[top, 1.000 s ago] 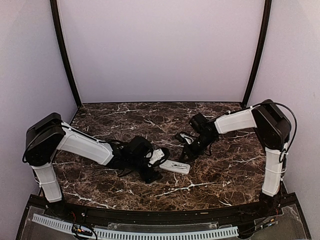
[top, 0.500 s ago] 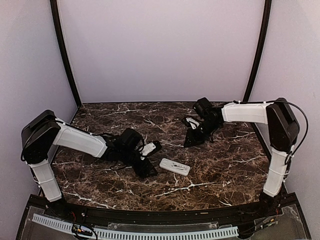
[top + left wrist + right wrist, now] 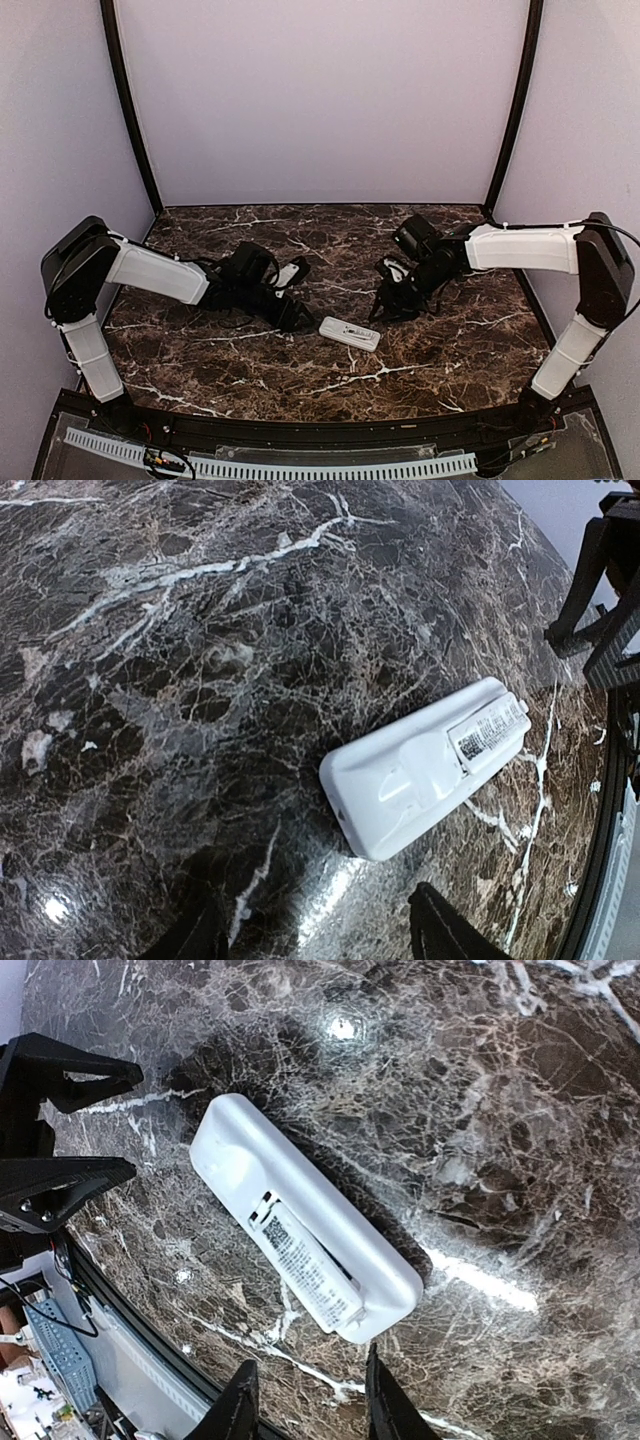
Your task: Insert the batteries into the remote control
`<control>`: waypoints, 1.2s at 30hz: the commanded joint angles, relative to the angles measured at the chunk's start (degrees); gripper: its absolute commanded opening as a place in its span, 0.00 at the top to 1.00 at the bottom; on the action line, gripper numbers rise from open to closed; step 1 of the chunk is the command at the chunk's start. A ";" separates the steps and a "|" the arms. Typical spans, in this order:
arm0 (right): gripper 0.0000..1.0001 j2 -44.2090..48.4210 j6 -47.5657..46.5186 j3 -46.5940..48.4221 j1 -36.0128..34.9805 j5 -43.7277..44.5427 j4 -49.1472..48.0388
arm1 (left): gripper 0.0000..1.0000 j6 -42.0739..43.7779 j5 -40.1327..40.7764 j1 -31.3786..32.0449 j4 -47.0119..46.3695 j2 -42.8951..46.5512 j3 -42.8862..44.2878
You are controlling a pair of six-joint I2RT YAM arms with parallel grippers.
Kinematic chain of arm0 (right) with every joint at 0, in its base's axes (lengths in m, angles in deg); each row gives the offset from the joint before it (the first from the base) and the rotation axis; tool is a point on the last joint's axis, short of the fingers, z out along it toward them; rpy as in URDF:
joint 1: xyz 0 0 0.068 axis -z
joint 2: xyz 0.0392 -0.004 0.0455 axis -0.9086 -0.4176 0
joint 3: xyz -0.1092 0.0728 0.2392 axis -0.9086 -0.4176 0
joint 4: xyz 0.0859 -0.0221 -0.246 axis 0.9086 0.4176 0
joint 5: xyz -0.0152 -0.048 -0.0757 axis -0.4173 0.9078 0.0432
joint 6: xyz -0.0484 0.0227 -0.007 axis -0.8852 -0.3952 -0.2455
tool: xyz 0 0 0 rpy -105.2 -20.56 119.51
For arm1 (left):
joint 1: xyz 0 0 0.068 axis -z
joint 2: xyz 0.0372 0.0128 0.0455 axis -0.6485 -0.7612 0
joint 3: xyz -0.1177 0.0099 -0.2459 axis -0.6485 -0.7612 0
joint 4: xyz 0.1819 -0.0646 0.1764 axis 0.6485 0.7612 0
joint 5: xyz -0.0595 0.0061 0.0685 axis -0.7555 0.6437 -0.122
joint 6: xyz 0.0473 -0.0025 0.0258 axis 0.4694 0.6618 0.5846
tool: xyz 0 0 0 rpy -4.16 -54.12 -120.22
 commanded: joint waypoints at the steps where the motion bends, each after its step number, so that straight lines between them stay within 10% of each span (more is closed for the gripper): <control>1: 0.63 1.54 -6.06 2.39 -1.11 1.50 -2.71 | 0.37 0.62 0.53 -0.65 -2.91 1.37 -1.27; 16: 0.47 -0.03 -57.81 1.91 -6.40 6.07 -2.31 | 0.32 -0.52 -2.64 -2.30 -14.38 -0.12 -4.45; 36: 0.49 -6.11 -53.16 -0.51 -6.57 8.87 -2.19 | 0.32 0.62 -4.00 -2.22 -13.05 -2.69 -5.11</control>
